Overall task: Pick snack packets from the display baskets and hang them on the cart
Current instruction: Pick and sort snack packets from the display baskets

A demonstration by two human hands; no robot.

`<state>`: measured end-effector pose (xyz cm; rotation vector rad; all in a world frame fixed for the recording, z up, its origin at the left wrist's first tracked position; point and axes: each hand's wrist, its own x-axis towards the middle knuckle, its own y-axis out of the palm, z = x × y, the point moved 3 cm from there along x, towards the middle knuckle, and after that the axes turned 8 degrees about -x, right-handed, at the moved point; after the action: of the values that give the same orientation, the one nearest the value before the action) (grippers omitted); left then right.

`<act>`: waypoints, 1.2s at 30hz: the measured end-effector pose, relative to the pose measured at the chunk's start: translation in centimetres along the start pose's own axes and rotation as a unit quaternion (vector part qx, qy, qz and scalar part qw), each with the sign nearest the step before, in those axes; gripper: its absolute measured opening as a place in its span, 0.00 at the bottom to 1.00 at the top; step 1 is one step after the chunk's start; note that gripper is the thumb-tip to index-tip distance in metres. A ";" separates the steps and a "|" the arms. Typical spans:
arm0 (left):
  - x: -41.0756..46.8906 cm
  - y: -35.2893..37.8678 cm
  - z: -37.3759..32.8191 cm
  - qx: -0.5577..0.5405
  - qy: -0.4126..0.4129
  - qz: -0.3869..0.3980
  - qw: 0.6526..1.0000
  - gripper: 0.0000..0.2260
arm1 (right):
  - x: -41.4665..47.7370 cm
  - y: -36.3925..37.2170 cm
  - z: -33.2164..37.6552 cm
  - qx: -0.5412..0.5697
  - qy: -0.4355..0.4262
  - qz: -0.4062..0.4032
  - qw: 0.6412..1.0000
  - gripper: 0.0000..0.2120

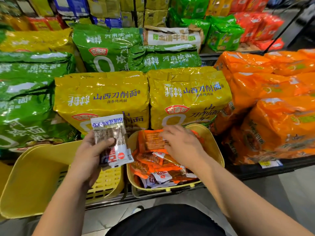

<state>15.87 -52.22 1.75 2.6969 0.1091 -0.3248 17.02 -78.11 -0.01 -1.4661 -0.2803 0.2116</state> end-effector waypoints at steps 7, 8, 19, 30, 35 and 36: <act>-0.7 -1.0 -0.2 0.001 0.011 -0.042 0.999 0.19 | 1.8 1.8 1.4 -0.114 0.079 0.035 0.990 0.35; -0.7 -1.1 -0.2 0.002 0.009 -0.047 0.999 0.16 | 1.9 1.9 1.4 -0.127 0.083 0.038 0.988 0.34; -1.4 -0.7 -0.1 -0.004 -0.006 -0.045 0.999 0.15 | 0.3 0.8 3.2 0.050 -0.043 0.088 0.994 0.16; -1.6 -0.1 0.0 -0.002 -0.014 -0.041 0.999 0.14 | 1.3 2.0 3.1 0.074 0.017 0.283 0.956 0.36; -1.7 -0.1 0.2 0.001 -0.022 -0.035 0.999 0.15 | 1.8 1.3 3.5 -0.023 -0.014 0.271 0.962 0.29; -1.6 -0.1 0.2 0.003 -0.021 -0.036 0.999 0.15 | 1.9 1.3 3.8 -0.044 -0.023 0.252 0.967 0.26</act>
<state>14.22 -52.28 1.94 2.6943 0.1934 -0.4039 17.64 -73.85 -0.88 -1.6037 0.0528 0.6509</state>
